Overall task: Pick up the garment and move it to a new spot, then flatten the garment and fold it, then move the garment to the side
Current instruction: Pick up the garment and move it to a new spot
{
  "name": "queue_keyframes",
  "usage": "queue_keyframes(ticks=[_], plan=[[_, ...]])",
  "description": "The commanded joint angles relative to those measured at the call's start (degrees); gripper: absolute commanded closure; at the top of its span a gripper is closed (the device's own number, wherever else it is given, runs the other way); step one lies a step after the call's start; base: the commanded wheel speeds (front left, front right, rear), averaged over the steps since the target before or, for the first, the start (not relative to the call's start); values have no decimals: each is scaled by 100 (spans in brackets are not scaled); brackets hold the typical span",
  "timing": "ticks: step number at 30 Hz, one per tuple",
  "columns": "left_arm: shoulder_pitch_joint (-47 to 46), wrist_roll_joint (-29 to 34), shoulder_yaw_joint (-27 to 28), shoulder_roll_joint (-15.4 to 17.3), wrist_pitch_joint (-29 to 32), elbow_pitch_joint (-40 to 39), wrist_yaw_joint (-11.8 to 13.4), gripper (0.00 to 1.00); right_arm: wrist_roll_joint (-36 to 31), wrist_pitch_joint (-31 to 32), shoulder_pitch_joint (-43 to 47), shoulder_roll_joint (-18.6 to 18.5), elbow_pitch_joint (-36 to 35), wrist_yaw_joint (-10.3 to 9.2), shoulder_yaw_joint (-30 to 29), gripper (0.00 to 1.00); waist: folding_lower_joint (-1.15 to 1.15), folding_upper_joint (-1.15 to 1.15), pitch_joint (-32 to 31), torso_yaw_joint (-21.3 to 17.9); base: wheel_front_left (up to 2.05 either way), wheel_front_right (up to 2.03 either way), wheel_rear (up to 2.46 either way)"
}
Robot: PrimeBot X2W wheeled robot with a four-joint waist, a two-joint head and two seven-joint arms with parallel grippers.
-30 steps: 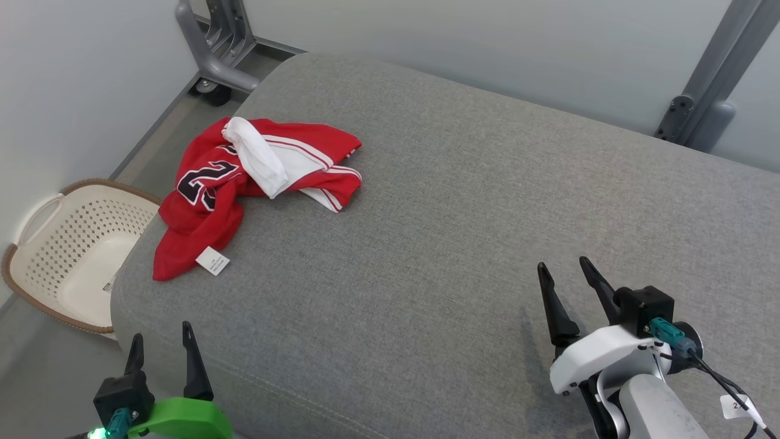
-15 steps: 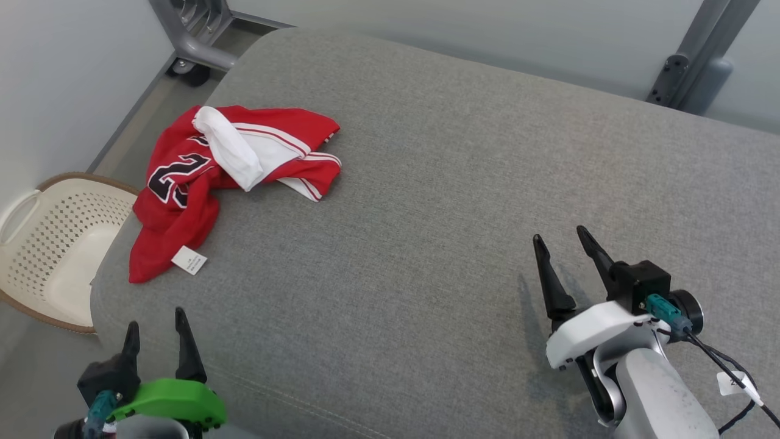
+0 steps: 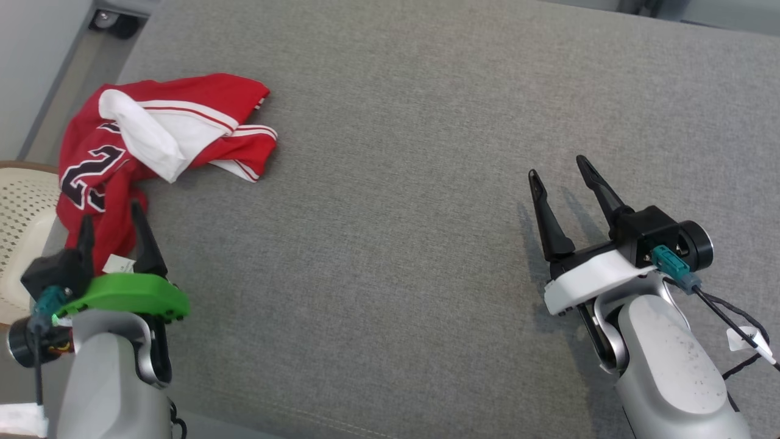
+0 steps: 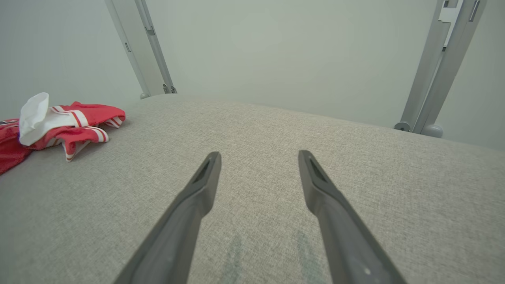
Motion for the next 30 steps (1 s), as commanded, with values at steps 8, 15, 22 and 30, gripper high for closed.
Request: queue_keyframes(ticks=[8,15,22,30], plan=[[-962,261,422,292,0,578,-163,0,8,0,-310,-156,-212,-5,68,0,0,0,731,-677,0,0,0],[-1453,358,683,477,0,1281,-14,0,30,-1,-362,-235,-295,-5,56,0,0,0,904,-962,0,0,0],[-1689,429,888,621,0,1720,263,20,65,0,-383,-216,-322,-5,-40,0,0,0,962,-1147,0,0,0],[-1584,527,985,735,0,1715,80,100,79,-1,-269,-123,-214,-5,-72,0,0,0,715,-1192,0,0,0]])
